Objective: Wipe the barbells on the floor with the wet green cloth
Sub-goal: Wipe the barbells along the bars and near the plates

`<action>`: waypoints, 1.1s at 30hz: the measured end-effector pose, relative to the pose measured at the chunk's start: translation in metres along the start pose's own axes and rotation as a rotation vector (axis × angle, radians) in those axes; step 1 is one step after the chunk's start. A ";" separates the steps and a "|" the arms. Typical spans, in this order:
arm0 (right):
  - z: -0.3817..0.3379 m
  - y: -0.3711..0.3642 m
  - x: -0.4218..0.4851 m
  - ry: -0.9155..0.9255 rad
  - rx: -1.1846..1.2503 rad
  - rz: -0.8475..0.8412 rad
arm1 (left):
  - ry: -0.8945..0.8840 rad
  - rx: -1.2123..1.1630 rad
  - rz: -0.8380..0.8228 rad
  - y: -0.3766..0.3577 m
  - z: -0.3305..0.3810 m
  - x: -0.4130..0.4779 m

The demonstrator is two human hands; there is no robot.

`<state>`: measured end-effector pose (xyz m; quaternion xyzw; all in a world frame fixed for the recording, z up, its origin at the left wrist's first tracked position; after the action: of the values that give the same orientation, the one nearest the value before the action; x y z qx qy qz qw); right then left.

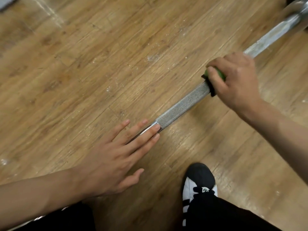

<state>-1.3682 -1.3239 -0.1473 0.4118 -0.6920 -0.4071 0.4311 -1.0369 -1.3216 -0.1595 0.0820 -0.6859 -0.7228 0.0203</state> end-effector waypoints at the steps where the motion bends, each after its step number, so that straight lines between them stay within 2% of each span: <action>1: 0.005 0.002 0.005 -0.071 -0.005 0.018 | 0.001 0.003 0.004 0.000 -0.001 0.000; 4: -0.032 -0.009 -0.003 -0.160 0.008 0.061 | 0.007 0.018 0.011 0.000 -0.005 0.000; 5: -0.056 -0.015 -0.014 -0.116 0.029 0.053 | 0.009 0.021 0.009 0.000 -0.006 0.000; 8: -0.108 -0.027 -0.042 0.180 0.118 -0.049 | 0.007 0.032 0.006 0.000 -0.008 0.000; 11: -0.085 -0.029 -0.023 0.350 0.092 -0.087 | 0.017 0.024 0.007 0.000 -0.013 -0.001; 13: -0.046 -0.025 -0.001 0.298 0.080 -0.031 | 0.019 0.017 0.007 0.000 -0.017 -0.001; 16: -0.003 -0.020 0.016 0.104 0.087 0.083 | 0.030 0.008 0.011 0.002 -0.025 -0.002; 18: -0.004 -0.022 0.017 0.013 0.109 0.157 | 0.036 0.005 0.017 0.002 -0.031 -0.003; 21: -0.049 -0.037 0.000 -0.026 0.148 0.267 | 0.038 0.000 0.030 0.004 -0.042 -0.004; 23: -0.088 -0.053 -0.018 0.096 0.181 0.265 | 0.034 -0.021 0.026 0.005 -0.052 -0.005; 25: -0.109 -0.063 -0.024 0.308 0.235 0.219 | 0.037 -0.026 0.009 0.005 -0.062 -0.005; 27: -0.101 -0.067 -0.013 0.552 0.211 0.175 | 0.043 -0.033 0.008 0.005 -0.072 -0.005; 28: -0.088 -0.068 -0.002 0.615 0.189 0.177 | 0.044 -0.041 0.016 0.006 -0.077 -0.006; 30: -0.050 -0.065 0.024 0.511 0.162 0.228 | 0.042 -0.050 0.021 0.008 -0.090 -0.005; 33: -0.008 -0.064 0.052 0.176 0.167 0.326 | 0.042 -0.048 0.012 0.008 -0.110 -0.007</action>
<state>-1.3616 -1.3947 -0.1901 0.3627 -0.7405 -0.2359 0.5143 -1.0142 -1.4301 -0.1557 0.0924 -0.6682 -0.7371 0.0408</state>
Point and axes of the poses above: each hand's wrist, its own x-axis towards the middle knuckle, its own y-axis out of the back of the hand, z = x × y, the point moved 4 cm from there along x, towards the middle knuckle, and after that the axes turned 3 degrees about -y, right-handed, at the moved point
